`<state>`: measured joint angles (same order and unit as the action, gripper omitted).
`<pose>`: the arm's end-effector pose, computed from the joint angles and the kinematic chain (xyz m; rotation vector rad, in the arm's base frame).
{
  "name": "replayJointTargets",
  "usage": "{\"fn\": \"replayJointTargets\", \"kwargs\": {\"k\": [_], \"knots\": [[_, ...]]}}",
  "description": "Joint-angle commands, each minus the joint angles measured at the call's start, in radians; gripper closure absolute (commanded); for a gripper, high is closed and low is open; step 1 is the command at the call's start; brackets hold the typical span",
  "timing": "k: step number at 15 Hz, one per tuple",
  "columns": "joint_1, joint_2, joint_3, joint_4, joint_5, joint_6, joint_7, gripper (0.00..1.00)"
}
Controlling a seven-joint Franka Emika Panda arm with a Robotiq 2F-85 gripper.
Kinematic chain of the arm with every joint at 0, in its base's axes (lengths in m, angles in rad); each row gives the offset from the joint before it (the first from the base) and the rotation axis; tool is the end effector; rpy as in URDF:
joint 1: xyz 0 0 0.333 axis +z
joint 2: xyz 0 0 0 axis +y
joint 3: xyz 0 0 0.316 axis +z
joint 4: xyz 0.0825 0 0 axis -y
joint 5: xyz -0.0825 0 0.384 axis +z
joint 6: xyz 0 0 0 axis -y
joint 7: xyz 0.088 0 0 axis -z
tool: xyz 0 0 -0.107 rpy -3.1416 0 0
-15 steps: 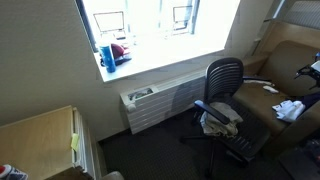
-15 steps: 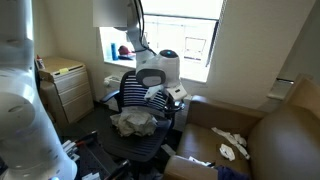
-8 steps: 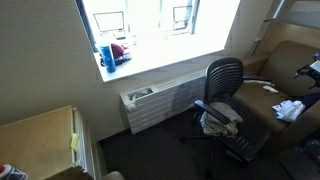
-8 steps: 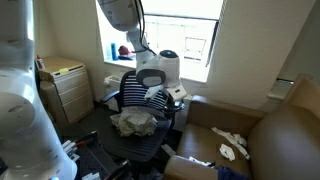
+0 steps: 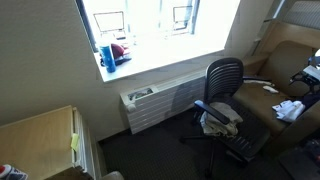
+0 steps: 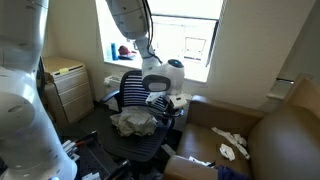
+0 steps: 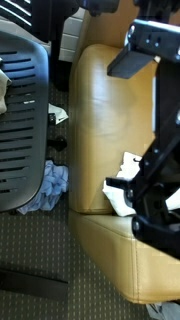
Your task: Take the cloth on the couch and put it on the chair
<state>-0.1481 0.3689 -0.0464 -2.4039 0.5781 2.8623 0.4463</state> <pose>0.4799 -0.1265 0.1683 -2.4573 1.6571 -0.1025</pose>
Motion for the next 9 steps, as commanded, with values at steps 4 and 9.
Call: {"fn": "replayJointTargets", "kwargs": {"k": [4,9], "knots": [[0.025,0.089,-0.029,0.06,0.024,0.047,0.075,0.0],[-0.089,0.278,0.105,0.215,0.216,0.331,0.068,0.0]]}}
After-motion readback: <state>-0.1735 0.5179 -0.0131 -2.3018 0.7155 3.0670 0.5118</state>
